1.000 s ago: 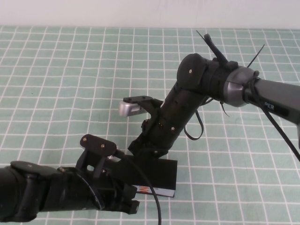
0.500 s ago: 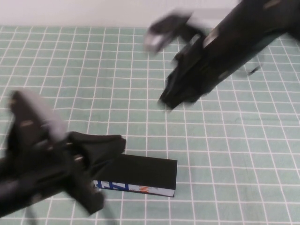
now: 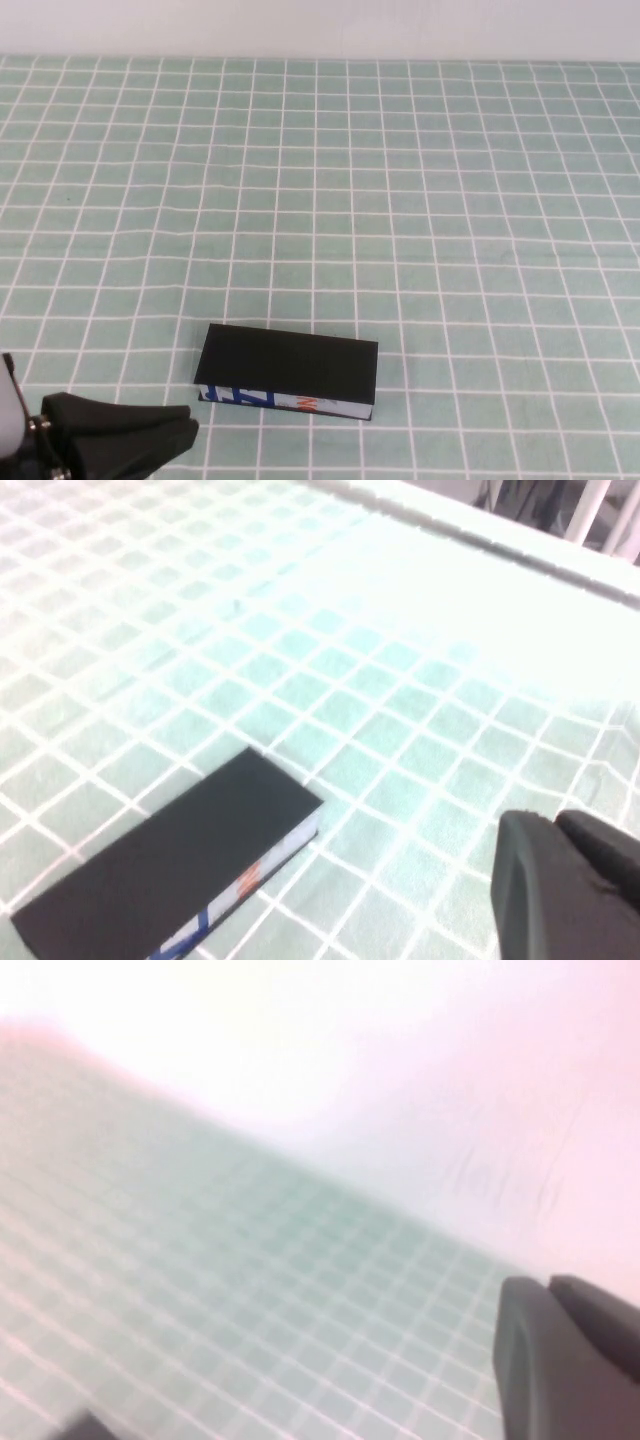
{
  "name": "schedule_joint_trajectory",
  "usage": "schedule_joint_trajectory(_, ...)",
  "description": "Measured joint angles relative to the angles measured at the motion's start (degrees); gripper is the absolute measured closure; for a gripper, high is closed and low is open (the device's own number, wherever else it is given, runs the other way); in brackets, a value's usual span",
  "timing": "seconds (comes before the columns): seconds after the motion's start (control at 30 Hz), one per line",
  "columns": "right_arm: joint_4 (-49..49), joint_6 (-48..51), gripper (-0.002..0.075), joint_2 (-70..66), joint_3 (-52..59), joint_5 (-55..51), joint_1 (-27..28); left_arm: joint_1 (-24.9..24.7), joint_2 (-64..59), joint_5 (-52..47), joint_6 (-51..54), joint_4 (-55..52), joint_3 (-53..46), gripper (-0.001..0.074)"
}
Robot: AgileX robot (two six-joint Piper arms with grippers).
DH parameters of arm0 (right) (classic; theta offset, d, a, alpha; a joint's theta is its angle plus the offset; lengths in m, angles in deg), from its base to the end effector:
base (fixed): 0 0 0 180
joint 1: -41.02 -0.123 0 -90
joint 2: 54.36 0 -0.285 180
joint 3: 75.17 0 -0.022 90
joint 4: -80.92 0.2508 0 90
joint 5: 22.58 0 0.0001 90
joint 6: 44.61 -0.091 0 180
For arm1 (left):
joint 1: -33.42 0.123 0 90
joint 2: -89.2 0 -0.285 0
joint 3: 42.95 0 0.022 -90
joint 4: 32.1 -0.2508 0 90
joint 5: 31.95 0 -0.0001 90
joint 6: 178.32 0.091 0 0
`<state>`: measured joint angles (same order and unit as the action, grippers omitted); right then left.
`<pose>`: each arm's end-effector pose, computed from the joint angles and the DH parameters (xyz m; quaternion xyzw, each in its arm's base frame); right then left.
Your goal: Return glasses to glasses case
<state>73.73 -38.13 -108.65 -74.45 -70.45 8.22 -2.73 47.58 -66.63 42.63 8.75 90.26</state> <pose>0.1012 0.0551 0.4963 -0.2660 0.7337 0.0807 0.6200 0.0711 -0.0940 0.3041 0.3901 0.7426 -0.2923 0.4592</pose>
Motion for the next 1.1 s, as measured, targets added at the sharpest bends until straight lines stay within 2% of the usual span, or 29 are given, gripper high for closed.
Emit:
schedule_joint_trajectory(0.2, -0.76, -9.11, 0.0739, 26.66, 28.82, 15.01, 0.0, 0.0, 0.0, 0.94, -2.62, -0.79, 0.0, 0.0738)
schedule_joint_trajectory(0.3, -1.47, -11.88, 0.0739, 36.66, 41.35, 16.22, 0.0, 0.0, 0.0, 1.63, -2.92, -0.44, 0.0, 0.0738)
schedule_joint_trajectory(0.37, -2.27, -12.42, 0.0739, 41.59, 45.78, 15.13, 0.0, 0.0, 0.0, 2.28, -3.15, -0.28, 0.0, 0.0738)
schedule_joint_trajectory(0.5, -3.32, -12.6, 0.0739, 45.26, 48.98, 12.03, 0.0, 0.0, 0.0, 3.17, -3.15, 0.12, 0.0, 0.0738)
schedule_joint_trajectory(0.87, -3.42, -12.68, 0.0739, 45.61, 49.33, 6.49, 0.0, 0.0, 0.0, 4.02, -3.15, 0.46, 0.0, 0.0738)
schedule_joint_trajectory(1.1, -3.32, -12.68, 0.0739, 45.61, 49.43, 6.08, 0.0, 0.0, 0.0, 4.02, -3.15, 0.46, 0.0, 0.0738)
